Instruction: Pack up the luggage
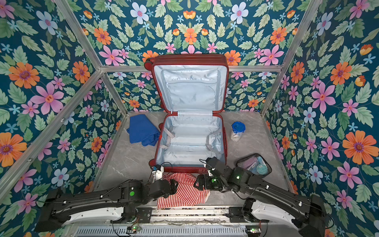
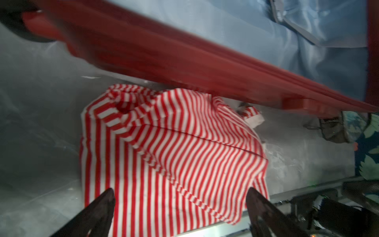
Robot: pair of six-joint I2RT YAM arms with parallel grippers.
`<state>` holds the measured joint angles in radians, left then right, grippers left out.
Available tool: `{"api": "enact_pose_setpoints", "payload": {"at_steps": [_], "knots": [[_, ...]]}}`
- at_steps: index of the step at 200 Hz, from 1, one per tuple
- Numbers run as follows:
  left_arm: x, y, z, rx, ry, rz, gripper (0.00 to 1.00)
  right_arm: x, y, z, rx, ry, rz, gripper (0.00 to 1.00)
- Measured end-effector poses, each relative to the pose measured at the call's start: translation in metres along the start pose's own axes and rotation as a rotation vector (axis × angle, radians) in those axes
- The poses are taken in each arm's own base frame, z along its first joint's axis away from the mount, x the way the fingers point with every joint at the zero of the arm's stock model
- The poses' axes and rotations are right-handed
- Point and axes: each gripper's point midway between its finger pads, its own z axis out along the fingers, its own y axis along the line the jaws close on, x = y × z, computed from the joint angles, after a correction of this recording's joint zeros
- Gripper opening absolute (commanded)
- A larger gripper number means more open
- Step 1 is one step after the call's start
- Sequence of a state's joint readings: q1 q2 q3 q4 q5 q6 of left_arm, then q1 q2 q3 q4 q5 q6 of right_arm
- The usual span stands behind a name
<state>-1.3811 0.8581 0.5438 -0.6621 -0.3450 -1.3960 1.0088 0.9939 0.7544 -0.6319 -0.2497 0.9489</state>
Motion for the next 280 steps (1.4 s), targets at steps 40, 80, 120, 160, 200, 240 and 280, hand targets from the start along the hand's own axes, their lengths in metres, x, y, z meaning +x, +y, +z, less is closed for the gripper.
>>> {"api": "enact_pose_setpoints", "payload": {"at_steps": [40, 80, 120, 160, 200, 240, 280], "knots": [[0.018, 0.051, 0.022, -0.080, 0.011, -0.072, 1.00, 0.011, -0.033, 0.032, 0.081, 0.029, 0.055, 0.93], [0.022, 0.064, 0.032, -0.085, -0.005, -0.112, 0.99, 0.019, -0.055, 0.054, 0.103, 0.043, 0.084, 0.94], [0.013, 0.056, 0.040, -0.019, -0.079, -0.122, 0.97, 0.022, -0.058, 0.069, 0.084, 0.061, 0.090, 0.91], [0.010, 0.046, 0.048, 0.051, -0.115, -0.136, 0.86, 0.020, -0.060, 0.079, 0.079, 0.051, 0.119, 0.84], [0.015, 0.033, 0.056, 0.101, -0.097, -0.130, 0.66, 0.018, -0.056, 0.086, 0.043, 0.035, 0.140, 0.67], [0.027, 0.024, 0.061, 0.108, -0.038, -0.116, 0.34, 0.020, -0.055, 0.093, 0.037, 0.033, 0.150, 0.39], [0.042, 0.019, 0.061, 0.110, 0.056, -0.084, 0.00, 0.021, -0.051, 0.092, 0.038, 0.014, 0.148, 0.14]]}}
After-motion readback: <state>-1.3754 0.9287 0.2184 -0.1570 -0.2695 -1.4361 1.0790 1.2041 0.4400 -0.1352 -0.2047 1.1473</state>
